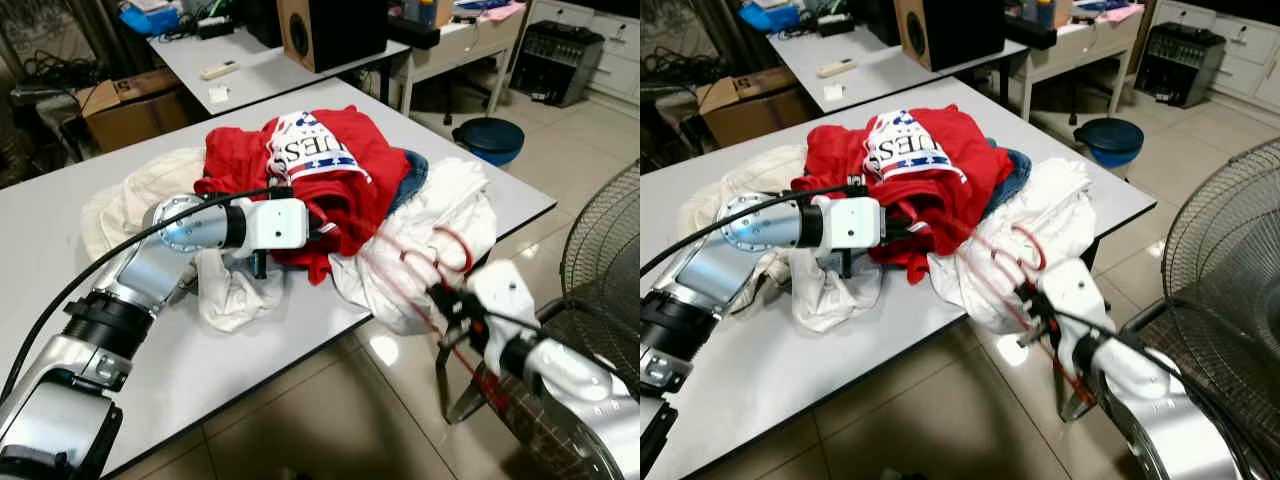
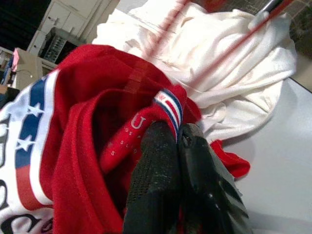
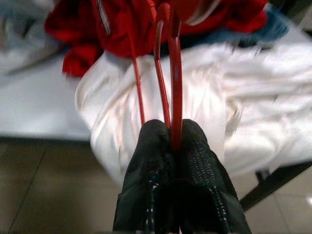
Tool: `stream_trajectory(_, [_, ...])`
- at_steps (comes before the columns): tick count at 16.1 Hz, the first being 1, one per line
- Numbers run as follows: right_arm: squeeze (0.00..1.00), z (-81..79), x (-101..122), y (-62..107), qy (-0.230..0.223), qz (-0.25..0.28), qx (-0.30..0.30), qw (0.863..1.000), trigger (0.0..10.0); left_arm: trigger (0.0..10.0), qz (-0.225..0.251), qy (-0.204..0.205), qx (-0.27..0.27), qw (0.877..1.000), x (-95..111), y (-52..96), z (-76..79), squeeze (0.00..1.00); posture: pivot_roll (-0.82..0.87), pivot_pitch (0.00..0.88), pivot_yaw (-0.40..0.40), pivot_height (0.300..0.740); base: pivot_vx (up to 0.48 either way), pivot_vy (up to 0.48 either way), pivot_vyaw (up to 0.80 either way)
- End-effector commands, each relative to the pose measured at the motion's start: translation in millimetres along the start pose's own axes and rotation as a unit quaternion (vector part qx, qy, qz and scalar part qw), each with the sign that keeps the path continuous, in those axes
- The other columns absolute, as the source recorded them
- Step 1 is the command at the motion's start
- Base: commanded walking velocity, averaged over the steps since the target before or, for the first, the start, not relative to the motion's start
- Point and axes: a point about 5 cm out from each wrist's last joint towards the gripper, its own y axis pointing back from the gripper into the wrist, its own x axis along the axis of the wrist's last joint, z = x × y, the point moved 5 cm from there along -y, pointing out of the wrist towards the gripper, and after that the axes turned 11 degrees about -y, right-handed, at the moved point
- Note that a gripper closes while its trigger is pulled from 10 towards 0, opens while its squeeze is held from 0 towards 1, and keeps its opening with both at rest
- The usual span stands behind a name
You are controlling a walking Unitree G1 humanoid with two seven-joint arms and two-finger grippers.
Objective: Hang hanger
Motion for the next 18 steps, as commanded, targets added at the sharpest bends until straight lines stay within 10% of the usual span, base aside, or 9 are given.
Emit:
stream_trajectory(1, [0.0,3.5,13.1,-3.1,-0.009,0.037,-0.013,0.999,10.0,0.0,-0.004,-0.003,-0.018,1.0,-0.6,3.4,6.7,0.0,-0.07,0.0,0.116,0.74,0.0,0.0,0.0])
stream_trajectory(5, [0.0,-25.7,32.7,-5.0,-0.027,0.092,0.068,0.993,10.0,0.0,-0.023,0.003,-0.052,0.998,-8.3,3.9,32.4,0.0,-0.04,0.0,0.105,0.74,0.0,0.0,0.0])
stream_trajectory(12, [0.0,-2.9,60.3,8.5,-0.025,0.15,0.055,0.987,10.0,0.7,-0.011,0.007,-0.069,0.998,-0.8,-11.1,55.4,0.0,-0.07,0.0,0.108,0.74,0.0,0.0,0.0])
stream_trajectory(13, [0.0,-0.5,50.8,8.6,-0.018,0.131,0.055,0.99,10.0,10.0,-0.013,0.01,-0.016,1.0,0.5,-14.1,39.5,0.0,-0.07,0.0,0.105,0.74,0.0,0.0,0.0])
stream_trajectory(14, [0.0,-0.3,48.7,8.6,-0.018,0.127,0.055,0.99,10.0,10.0,-0.006,0.016,-0.006,1.0,2.4,-13.9,36.0,0.0,-0.07,0.0,0.104,0.74,0.0,0.0,0.0])
stream_trajectory(15, [0.0,0.3,44.9,8.2,-0.019,0.122,0.057,0.991,10.0,10.0,0.025,0.046,0.015,0.999,10.5,-11.7,28.5,0.23,-0.07,0.0,0.106,0.74,0.0,0.0,0.0])
stream_trajectory(16, [0.0,1.1,44.0,7.4,-0.019,0.121,0.057,0.991,10.0,10.0,0.041,0.063,0.021,0.997,14.7,-10.8,26.5,1.0,-0.07,0.0,0.107,0.74,0.0,0.0,0.0])
stream_trajectory(18, [0.0,1.8,44.0,6.6,-0.018,0.121,0.057,0.991,10.0,10.0,0.056,0.079,0.011,0.995,18.8,-9.6,29.1,1.0,-0.07,0.0,0.109,0.74,0.0,0.0,0.0])
